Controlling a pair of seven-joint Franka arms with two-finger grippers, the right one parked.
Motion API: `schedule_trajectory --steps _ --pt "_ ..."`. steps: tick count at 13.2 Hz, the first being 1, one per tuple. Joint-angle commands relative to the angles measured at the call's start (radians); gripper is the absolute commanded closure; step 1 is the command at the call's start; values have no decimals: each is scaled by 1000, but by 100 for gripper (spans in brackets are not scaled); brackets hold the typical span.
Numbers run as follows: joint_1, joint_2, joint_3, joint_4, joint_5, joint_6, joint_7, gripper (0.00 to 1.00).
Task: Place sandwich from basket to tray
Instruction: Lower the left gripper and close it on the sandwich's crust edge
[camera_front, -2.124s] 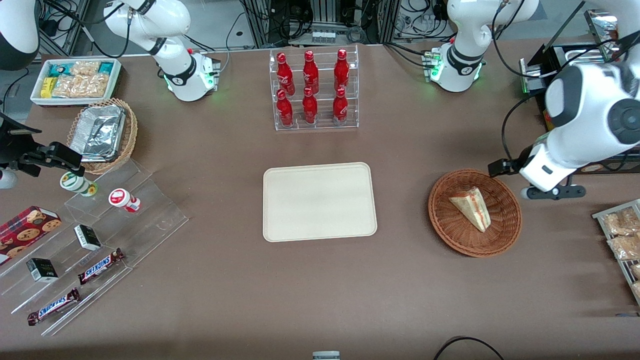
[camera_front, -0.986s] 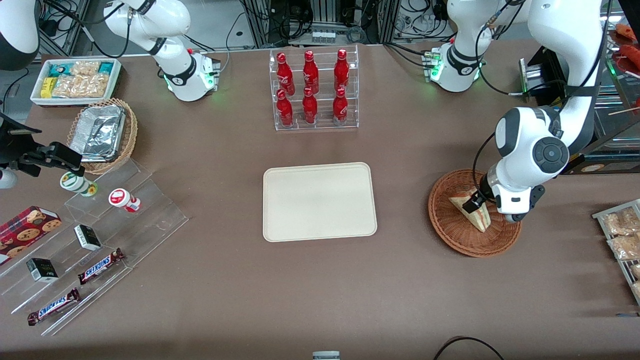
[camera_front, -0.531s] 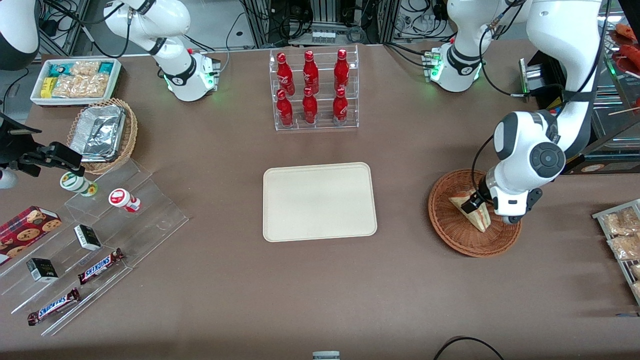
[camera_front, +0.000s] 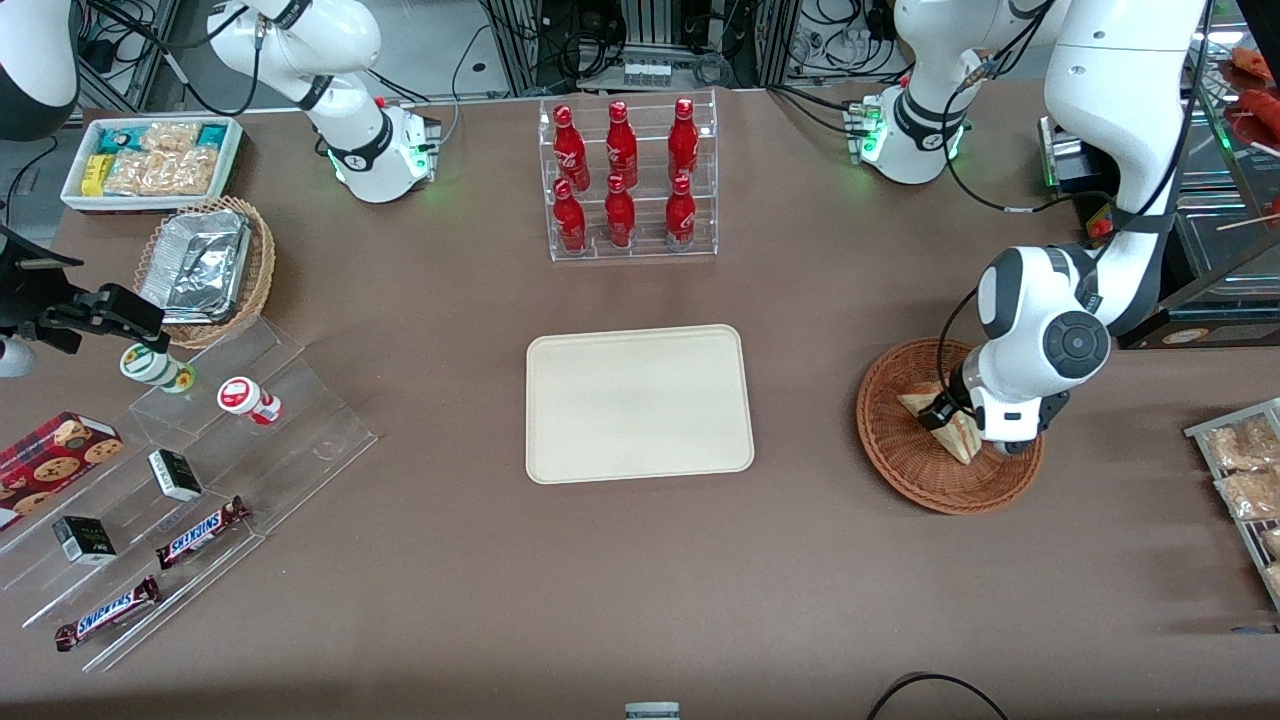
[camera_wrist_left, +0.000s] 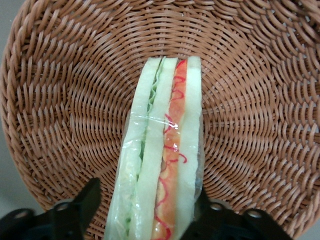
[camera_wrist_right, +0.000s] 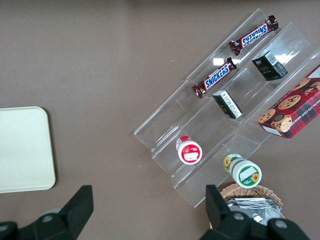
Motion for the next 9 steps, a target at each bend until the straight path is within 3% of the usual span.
schedule_trajectory --steps 1,5,9 --pt "1 -38 0 66 2 -132 12 100" --pt "-10 -38 -11 251 0 -375 10 100" --pt "-10 -35 -116 307 2 -400 22 100"
